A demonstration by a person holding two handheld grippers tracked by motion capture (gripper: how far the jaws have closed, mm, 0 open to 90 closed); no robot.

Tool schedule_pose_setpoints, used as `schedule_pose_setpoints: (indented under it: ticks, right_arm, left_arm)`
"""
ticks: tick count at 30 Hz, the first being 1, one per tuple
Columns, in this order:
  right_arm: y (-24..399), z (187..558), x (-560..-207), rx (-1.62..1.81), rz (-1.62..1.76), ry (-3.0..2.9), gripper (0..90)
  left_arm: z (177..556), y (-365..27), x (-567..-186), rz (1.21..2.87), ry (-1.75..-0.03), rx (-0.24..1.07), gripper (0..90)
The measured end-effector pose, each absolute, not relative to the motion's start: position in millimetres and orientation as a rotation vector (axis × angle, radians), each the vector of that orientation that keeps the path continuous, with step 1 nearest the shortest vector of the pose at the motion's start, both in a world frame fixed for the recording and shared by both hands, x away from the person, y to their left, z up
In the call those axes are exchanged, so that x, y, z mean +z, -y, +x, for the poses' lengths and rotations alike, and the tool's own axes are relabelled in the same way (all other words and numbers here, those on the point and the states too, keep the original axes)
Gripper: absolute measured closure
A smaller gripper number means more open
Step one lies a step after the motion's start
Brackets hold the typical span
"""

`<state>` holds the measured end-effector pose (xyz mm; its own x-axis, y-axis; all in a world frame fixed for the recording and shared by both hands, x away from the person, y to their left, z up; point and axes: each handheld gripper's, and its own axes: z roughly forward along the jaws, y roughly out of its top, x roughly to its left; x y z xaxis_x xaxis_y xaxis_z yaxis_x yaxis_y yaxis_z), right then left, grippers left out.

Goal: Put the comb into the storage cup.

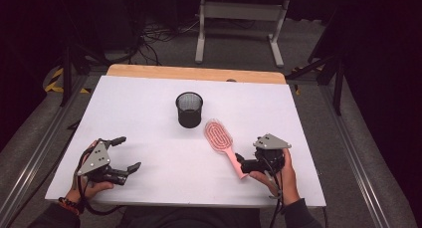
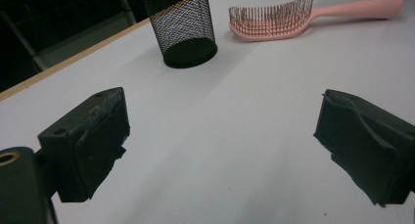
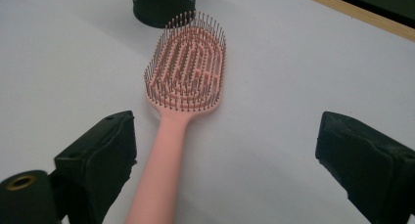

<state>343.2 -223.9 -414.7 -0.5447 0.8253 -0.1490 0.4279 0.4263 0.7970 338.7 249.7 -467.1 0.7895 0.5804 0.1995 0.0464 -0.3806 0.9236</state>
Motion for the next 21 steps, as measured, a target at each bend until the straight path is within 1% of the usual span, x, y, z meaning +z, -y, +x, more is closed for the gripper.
schedule_pose_setpoints:
  ticks: [3, 6, 12, 13, 14, 15, 17, 18, 20, 21]
  right_arm:
    - [219, 348, -412, 0.947, 1.090, -2.197, 12.7]
    - [211, 359, -414, 0.908, 1.174, -2.312, 12.7]
    - [199, 369, -421, 0.845, 1.198, -2.400, 12.7]
    - [192, 378, -425, 0.816, 1.206, -2.453, 13.5]
    - [192, 378, -425, 0.816, 1.206, -2.453, 13.5]
    - [187, 384, -430, 0.760, 1.209, -2.481, 20.9]
    - [185, 387, -432, 0.745, 1.210, -2.496, 22.3]
    - [180, 391, -436, 0.702, 1.218, -2.497, 25.5]
    - [177, 392, -438, 0.682, 1.211, -2.503, 25.7]
    - [174, 395, -441, 0.660, 1.228, -2.495, 30.0]
  left_arm:
    - [338, -250, -467, 1.895, -0.480, 0.614, 6.6]
    - [337, -249, -467, 1.903, -0.475, 0.618, 6.7]
    - [337, -249, -467, 1.905, -0.470, 0.611, 6.8]
    - [337, -249, -467, 1.904, -0.466, 0.610, 6.7]
    - [336, -249, -467, 1.901, -0.468, 0.604, 6.7]
    - [337, -250, -467, 1.904, -0.463, 0.609, 6.7]
    - [337, -250, -467, 1.909, -0.461, 0.613, 6.7]
    - [336, -250, -468, 1.907, -0.468, 0.605, 6.7]
    - [336, -249, -468, 1.909, -0.468, 0.600, 6.7]
    - [336, -249, -468, 1.913, -0.464, 0.601, 6.7]
